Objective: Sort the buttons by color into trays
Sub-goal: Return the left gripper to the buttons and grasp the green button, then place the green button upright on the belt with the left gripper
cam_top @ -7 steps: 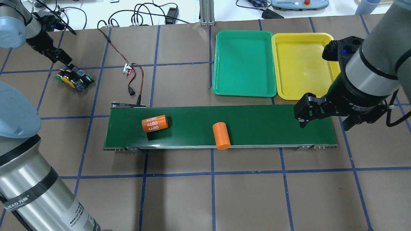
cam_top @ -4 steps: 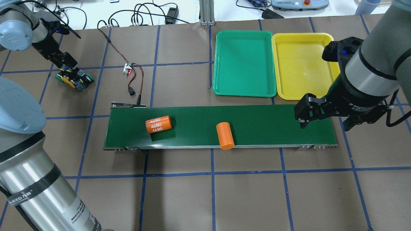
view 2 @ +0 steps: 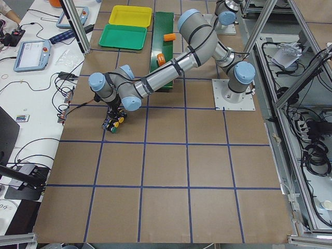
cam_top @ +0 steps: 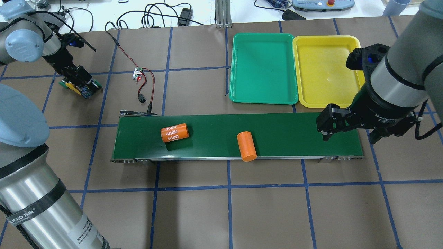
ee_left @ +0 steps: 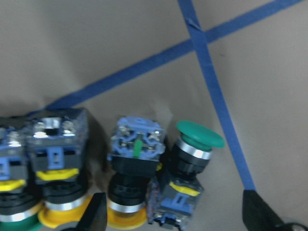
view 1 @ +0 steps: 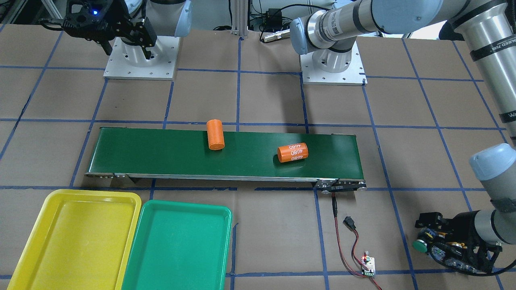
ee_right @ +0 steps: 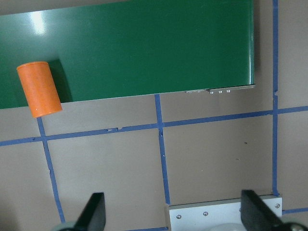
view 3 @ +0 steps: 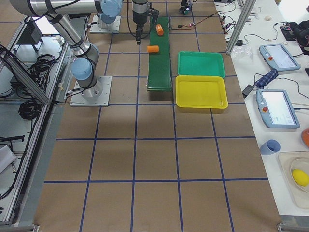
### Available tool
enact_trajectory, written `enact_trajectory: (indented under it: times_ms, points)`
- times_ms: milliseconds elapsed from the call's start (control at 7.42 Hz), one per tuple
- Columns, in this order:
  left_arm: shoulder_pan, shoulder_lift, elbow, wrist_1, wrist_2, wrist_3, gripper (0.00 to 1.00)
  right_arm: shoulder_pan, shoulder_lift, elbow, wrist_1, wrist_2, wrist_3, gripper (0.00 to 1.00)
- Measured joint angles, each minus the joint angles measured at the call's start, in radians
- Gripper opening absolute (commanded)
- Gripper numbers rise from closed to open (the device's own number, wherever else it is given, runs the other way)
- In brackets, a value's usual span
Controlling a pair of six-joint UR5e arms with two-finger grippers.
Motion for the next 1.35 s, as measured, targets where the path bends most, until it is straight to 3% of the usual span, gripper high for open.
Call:
enact_trajectory:
  times_ms: [270, 539, 944, 1079, 1214, 1349]
  points:
    - [-0.005, 0.005, -0.012, 0.000, -0.001, 0.004, 0.97, 0.000, 0.000, 0.000, 0.000, 0.002, 0.000, 1.00]
    - [-0.006, -0.002, -0.016, 0.003, -0.001, 0.016, 0.89, 0.000, -0.001, -0.001, -0.001, 0.004, 0.000, 1.00]
    - [-0.006, -0.008, -0.015, 0.004, -0.001, 0.021, 0.38, 0.000, -0.001, 0.000, 0.000, 0.005, 0.000, 1.00]
    - [-0.006, -0.008, -0.013, 0.004, 0.000, 0.021, 0.14, 0.000, -0.001, 0.000, 0.000, 0.005, 0.000, 1.00]
    - [-0.006, -0.008, -0.012, 0.006, 0.001, 0.026, 0.00, 0.000, -0.001, 0.000, 0.000, 0.005, 0.000, 1.00]
    - [-0.006, -0.009, -0.010, 0.009, 0.002, 0.037, 0.00, 0.000, -0.001, 0.000, 0.000, 0.006, 0.000, 1.00]
